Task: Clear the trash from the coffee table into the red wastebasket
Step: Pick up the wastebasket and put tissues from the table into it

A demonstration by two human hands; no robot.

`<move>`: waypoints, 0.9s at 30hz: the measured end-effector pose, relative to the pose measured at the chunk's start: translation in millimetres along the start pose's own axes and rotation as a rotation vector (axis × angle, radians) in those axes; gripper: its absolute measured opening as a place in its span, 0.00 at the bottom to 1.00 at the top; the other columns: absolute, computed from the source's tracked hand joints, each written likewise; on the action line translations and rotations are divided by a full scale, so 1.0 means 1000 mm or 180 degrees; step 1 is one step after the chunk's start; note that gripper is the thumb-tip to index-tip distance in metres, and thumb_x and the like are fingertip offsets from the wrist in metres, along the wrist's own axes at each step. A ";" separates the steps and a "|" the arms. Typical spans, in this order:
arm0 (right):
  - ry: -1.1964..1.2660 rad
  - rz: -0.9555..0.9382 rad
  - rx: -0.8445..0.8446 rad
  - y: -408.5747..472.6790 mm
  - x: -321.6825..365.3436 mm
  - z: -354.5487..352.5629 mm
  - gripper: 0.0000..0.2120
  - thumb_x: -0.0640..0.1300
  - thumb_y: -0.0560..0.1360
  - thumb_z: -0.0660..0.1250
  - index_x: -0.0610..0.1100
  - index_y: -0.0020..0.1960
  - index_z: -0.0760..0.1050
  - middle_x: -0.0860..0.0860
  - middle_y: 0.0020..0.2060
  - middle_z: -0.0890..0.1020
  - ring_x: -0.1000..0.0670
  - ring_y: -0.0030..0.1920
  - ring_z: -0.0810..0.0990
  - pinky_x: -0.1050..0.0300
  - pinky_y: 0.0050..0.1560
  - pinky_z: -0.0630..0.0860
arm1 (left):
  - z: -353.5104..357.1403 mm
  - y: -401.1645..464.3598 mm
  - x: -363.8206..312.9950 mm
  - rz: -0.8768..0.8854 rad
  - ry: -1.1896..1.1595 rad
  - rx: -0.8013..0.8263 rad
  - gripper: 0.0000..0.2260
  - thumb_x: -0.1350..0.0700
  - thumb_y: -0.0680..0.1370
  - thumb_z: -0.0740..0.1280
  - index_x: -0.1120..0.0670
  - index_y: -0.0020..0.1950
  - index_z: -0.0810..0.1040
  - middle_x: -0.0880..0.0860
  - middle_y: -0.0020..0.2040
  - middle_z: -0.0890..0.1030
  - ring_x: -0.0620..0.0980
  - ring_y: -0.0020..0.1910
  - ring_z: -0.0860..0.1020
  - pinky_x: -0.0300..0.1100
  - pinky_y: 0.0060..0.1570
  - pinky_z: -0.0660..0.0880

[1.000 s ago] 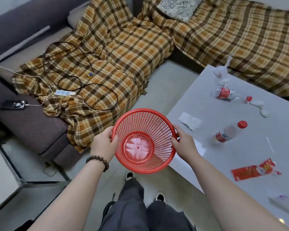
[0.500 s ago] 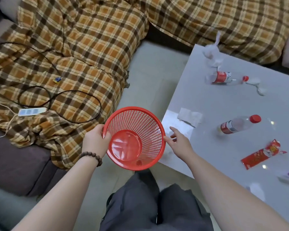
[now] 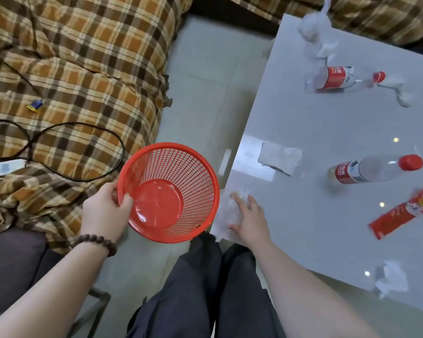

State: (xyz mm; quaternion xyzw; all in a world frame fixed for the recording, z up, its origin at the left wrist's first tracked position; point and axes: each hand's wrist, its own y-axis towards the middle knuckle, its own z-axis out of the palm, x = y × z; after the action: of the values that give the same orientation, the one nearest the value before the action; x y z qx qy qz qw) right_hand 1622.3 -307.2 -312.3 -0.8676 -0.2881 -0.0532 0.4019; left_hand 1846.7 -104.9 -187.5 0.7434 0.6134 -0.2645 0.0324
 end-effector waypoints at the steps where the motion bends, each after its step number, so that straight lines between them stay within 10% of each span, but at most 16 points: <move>1: -0.0033 0.0022 -0.0025 0.004 -0.001 0.004 0.37 0.47 0.71 0.69 0.60 0.73 0.54 0.45 0.75 0.56 0.40 0.71 0.58 0.46 0.64 0.68 | 0.002 0.002 0.001 -0.0002 0.0023 0.0000 0.07 0.54 0.73 0.66 0.51 0.49 0.79 0.41 0.34 0.77 0.39 0.34 0.74 0.37 0.35 0.67; 5: 0.0208 0.0189 -0.0321 0.014 -0.002 0.003 0.17 0.36 0.71 0.61 0.47 0.59 0.73 0.45 0.61 0.71 0.42 0.58 0.69 0.50 0.50 0.74 | 0.004 0.006 -0.003 -0.0034 0.0037 -0.0051 0.04 0.54 0.73 0.66 0.50 0.47 0.78 0.39 0.34 0.75 0.43 0.34 0.74 0.41 0.39 0.68; 9: 0.0786 0.0341 -0.0588 0.011 0.007 -0.026 0.04 0.35 0.70 0.58 0.39 0.37 0.71 0.46 0.39 0.74 0.43 0.40 0.74 0.53 0.35 0.67 | 0.000 0.009 -0.015 -0.0085 0.0090 -0.0102 0.02 0.54 0.73 0.66 0.48 0.43 0.74 0.43 0.32 0.75 0.49 0.35 0.74 0.43 0.40 0.68; 18: 0.1708 -0.0491 -0.1446 -0.025 0.061 -0.119 0.10 0.33 0.68 0.62 0.45 0.43 0.78 0.53 0.38 0.76 0.54 0.38 0.71 0.71 0.36 0.65 | -0.002 0.004 -0.072 0.0002 0.0067 -0.0045 0.02 0.56 0.74 0.66 0.53 0.42 0.74 0.49 0.32 0.75 0.52 0.34 0.72 0.43 0.37 0.67; 27: 0.1367 -0.1008 -0.0566 -0.015 0.085 -0.137 0.29 0.40 0.71 0.68 0.52 0.69 0.66 0.50 0.62 0.72 0.50 0.61 0.71 0.58 0.59 0.67 | 0.008 -0.006 -0.119 0.0059 -0.0505 0.0224 0.02 0.54 0.73 0.66 0.51 0.44 0.76 0.44 0.34 0.78 0.39 0.32 0.75 0.29 0.27 0.62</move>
State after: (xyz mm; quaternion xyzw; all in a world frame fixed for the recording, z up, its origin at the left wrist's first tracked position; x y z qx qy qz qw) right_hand 1703.8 -360.3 -182.3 -0.8124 -0.3225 -0.3231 0.3628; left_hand 1826.0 -212.6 -140.9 0.7265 0.5923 -0.3436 0.0572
